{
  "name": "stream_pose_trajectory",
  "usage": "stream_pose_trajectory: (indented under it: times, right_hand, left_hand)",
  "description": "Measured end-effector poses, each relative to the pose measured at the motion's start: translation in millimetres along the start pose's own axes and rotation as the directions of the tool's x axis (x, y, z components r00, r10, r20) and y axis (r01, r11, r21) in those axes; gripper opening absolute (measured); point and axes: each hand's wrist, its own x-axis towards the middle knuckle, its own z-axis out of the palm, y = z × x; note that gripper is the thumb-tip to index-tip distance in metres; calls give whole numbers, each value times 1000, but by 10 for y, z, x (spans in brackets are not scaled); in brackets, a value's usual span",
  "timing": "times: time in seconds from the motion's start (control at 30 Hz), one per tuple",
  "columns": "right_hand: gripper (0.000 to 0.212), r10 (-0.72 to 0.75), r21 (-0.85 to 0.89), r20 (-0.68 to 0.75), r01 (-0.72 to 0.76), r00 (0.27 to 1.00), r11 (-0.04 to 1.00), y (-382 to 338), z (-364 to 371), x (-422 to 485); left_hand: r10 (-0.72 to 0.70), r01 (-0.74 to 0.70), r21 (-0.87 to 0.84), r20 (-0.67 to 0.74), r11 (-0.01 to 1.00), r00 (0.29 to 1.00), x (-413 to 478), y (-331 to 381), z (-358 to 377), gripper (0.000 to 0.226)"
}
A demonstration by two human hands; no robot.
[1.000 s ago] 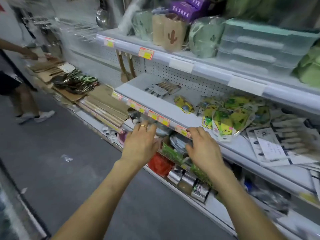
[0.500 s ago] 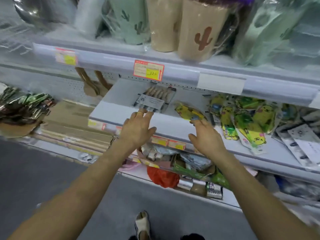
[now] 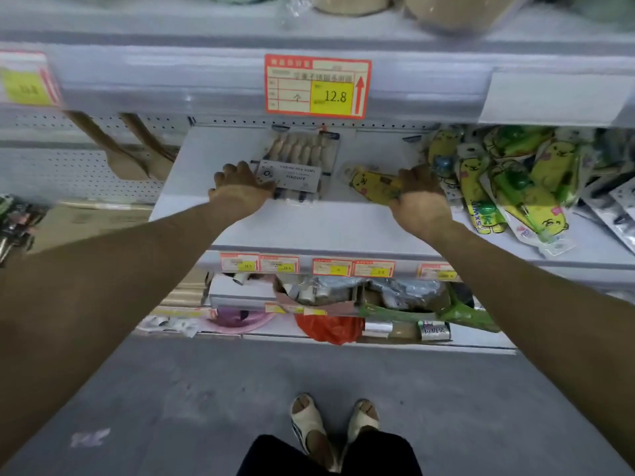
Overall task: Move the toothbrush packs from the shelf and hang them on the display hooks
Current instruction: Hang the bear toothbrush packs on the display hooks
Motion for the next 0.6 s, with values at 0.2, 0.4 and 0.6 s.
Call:
stream_pose_trajectory:
  times: [0.2,0.4,0.6]
  right_hand:
    - [44,65,-77,109,-57,992,995,-64,65,246]
    - [28,123,-64,28,-121,992,991,-221,70,310]
    - [38,233,10,96,-235,968,972,-269,16,439]
  left_hand:
    - [-103,104,-87,6,991,995,369,-42,111,89]
    - [-84,87,-50,68,995,994,467,15,44,101]
    - [-74,92,-125,142,988,987,495,56,-27,94]
